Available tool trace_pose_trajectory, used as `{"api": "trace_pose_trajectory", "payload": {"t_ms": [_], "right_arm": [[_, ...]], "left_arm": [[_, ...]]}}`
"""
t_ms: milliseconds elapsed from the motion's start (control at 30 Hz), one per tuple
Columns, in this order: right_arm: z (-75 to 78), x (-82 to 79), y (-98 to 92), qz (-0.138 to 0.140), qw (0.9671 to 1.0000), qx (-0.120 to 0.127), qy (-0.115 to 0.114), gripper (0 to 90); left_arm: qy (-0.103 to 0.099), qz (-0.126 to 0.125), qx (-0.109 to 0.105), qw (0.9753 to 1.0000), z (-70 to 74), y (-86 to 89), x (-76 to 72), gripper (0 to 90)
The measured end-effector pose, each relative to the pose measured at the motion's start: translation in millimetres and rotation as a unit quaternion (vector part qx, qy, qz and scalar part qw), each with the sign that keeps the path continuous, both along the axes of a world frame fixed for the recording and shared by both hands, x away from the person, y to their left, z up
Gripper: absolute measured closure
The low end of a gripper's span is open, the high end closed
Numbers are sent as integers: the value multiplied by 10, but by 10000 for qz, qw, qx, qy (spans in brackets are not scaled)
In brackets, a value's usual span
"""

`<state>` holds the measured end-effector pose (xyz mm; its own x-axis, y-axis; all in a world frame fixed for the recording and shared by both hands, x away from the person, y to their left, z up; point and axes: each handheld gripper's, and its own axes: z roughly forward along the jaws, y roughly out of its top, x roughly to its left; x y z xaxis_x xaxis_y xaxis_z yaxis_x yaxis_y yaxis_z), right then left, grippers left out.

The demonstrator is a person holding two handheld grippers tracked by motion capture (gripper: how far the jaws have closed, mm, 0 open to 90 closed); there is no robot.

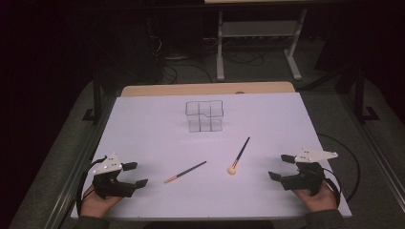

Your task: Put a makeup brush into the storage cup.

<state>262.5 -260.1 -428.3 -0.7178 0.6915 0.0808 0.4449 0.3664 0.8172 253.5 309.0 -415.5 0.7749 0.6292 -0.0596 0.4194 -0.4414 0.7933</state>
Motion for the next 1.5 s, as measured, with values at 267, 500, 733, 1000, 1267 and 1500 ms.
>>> {"api": "trace_pose_trajectory", "payload": {"t_ms": [267,500,733,1000,1267,1500], "right_arm": [[-5,4,-11,6,10000,-8,13,182],[3,-4,-4,-4,10000,8,-10,182],[12,-11,-2,-11,10000,12,-15,182],[6,-27,-1,-64,10000,0,18,182],[17,-26,-38,-94,9999,15,-34,183],[24,-25,-27,-71,10000,7,-49,183]], "left_arm": [[53,-10,48,10000,-17,-11,10,235],[58,-42,24,10000,-4,-29,8,243],[110,-112,34,9999,10,-47,21,265],[128,-246,36,9996,43,-134,59,293],[195,-334,11,9993,109,-265,107,293],[202,-404,79,9989,195,-360,182,306]]}}
